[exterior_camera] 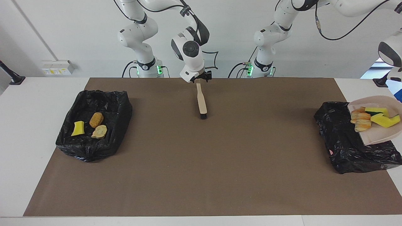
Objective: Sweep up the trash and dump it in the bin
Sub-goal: 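Tip the dustpan into the bin with the left gripper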
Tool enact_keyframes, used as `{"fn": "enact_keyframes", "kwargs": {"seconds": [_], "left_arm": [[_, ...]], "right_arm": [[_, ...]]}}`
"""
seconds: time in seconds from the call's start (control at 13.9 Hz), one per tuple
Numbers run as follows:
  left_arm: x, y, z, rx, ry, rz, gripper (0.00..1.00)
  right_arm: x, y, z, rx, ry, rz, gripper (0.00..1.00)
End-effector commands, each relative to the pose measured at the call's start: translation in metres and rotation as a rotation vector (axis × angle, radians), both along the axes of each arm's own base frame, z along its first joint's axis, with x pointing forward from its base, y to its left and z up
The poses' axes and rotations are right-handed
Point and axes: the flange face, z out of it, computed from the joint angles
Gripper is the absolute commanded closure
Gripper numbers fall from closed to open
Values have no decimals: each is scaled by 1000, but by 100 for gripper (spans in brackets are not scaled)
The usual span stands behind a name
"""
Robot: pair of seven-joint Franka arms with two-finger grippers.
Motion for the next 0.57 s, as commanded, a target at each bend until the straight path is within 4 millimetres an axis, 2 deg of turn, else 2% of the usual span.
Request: {"fn": "enact_keyframes", "kwargs": {"seconds": [0.0, 0.29, 0.43, 0.5], "left_arm": [[-17, -2, 11, 109, -8, -13, 100], [-10, -10, 19, 214, -21, -98, 100], [-7, -16, 33, 253, -34, -118, 100], [-5, -26, 47, 258, -51, -118, 100]], "right_arm": [[52, -23, 28, -28, -108, 3, 0], [108, -73, 65, -101, -229, -32, 0], [129, -95, 88, -133, -249, -35, 0], [136, -106, 97, -149, -258, -32, 0]]}}
